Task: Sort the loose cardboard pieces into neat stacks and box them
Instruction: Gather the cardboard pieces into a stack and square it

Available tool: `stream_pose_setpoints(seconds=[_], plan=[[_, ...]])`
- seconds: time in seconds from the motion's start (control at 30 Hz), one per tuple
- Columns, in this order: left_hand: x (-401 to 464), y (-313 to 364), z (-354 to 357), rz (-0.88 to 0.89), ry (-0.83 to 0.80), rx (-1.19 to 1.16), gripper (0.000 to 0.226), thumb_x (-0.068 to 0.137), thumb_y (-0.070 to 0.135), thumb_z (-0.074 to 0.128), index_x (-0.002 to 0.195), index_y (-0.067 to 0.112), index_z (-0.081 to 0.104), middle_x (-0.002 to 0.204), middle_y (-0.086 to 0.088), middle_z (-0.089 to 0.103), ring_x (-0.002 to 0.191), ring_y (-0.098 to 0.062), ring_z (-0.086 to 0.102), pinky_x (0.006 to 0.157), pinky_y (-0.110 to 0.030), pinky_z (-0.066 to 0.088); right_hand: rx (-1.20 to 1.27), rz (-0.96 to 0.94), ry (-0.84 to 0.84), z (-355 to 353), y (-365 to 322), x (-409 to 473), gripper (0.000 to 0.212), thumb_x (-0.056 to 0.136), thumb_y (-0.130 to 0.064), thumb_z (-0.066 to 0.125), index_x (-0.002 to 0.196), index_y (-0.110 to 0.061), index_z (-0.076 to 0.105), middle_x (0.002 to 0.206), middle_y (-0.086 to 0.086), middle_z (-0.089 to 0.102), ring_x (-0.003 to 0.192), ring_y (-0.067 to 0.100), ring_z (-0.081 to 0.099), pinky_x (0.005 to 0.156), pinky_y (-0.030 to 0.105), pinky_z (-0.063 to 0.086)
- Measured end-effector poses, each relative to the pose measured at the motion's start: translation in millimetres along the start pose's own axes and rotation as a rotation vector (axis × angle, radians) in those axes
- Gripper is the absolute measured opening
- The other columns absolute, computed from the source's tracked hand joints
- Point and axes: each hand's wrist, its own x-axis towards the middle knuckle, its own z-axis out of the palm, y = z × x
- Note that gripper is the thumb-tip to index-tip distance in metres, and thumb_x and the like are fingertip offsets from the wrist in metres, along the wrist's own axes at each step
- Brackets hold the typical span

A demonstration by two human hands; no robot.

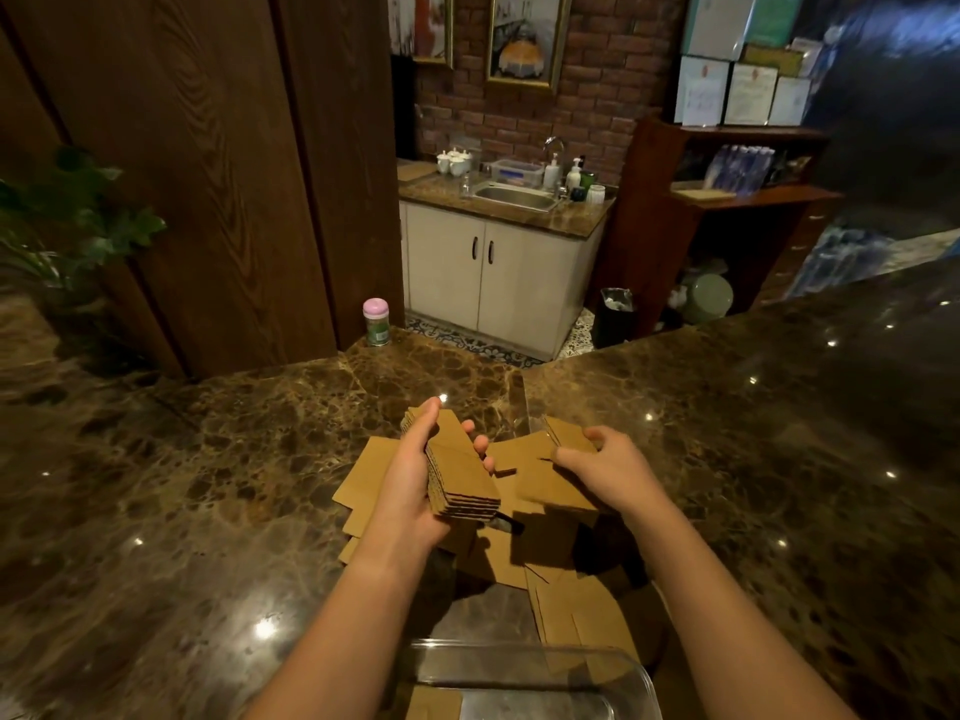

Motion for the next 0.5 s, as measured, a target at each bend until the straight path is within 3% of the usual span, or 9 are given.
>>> stream_pose_setpoints(seconds=[0.07, 0.17, 0.23, 0.3, 0.37, 0.5], plan=[[-2, 1, -2, 0.013, -0.003, 0.000, 0.040, 0.085, 0.045, 0.072, 0.072, 0.009, 0.081, 0.077, -0.013, 0.075, 0.066, -0.024, 0.072, 0.061, -0.037, 0.059, 0.223, 0.087, -0.040, 0, 2, -3, 0.084, 0.067, -0.052, 0.076, 0.141, -0.020, 0.052, 0.116, 0.001, 0.066, 0.098, 0.019, 0.064, 0.083, 0.040, 0.056], [-8, 3, 3, 0.032, -0.040, -0.040, 0.023, 0.083, 0.036, 0.075, 0.099, 0.020, 0.079, 0.083, -0.014, 0.075, 0.069, -0.026, 0.071, 0.062, -0.040, 0.059, 0.580, 0.141, -0.159, -3, -13, -17, 0.064, 0.074, -0.046, 0.081, 0.128, -0.018, 0.062, 0.102, 0.008, 0.076, 0.085, 0.023, 0.075, 0.061, 0.035, 0.060], [-11, 4, 6, 0.078, -0.103, -0.063, 0.040, 0.077, 0.028, 0.076, 0.116, 0.027, 0.068, 0.092, -0.016, 0.073, 0.074, -0.029, 0.071, 0.064, -0.042, 0.059, 0.722, 0.106, -0.144, -1, -29, -27, 0.068, 0.075, -0.040, 0.084, 0.134, -0.020, 0.056, 0.108, 0.008, 0.074, 0.088, 0.024, 0.074, 0.064, 0.036, 0.060], [-16, 4, 13, 0.131, -0.181, -0.015, 0.051, 0.073, 0.023, 0.077, 0.122, 0.029, 0.065, 0.100, -0.016, 0.074, 0.082, -0.031, 0.073, 0.067, -0.044, 0.060, 0.727, -0.001, 0.000, 5, -44, -38, 0.081, 0.075, -0.035, 0.086, 0.143, -0.027, 0.043, 0.118, 0.001, 0.066, 0.100, 0.022, 0.069, 0.078, 0.040, 0.059], [-18, 3, 18, 0.196, -0.226, 0.055, 0.062, 0.066, 0.019, 0.082, 0.124, 0.030, 0.063, 0.100, -0.013, 0.076, 0.086, -0.028, 0.074, 0.067, -0.042, 0.060, 0.696, -0.154, 0.130, 12, -58, -52, 0.084, 0.076, -0.032, 0.086, 0.145, -0.029, 0.037, 0.115, -0.008, 0.062, 0.104, 0.017, 0.066, 0.089, 0.043, 0.057], [-21, 10, 24, 0.328, -0.262, 0.046, 0.063, 0.072, 0.007, 0.067, 0.130, 0.028, 0.057, 0.107, -0.011, 0.074, 0.087, -0.025, 0.071, 0.071, -0.045, 0.059, 0.753, -0.207, 0.140, 16, -75, -74, 0.085, 0.076, -0.029, 0.086, 0.146, -0.027, 0.037, 0.110, -0.009, 0.064, 0.098, 0.012, 0.068, 0.086, 0.038, 0.059]])
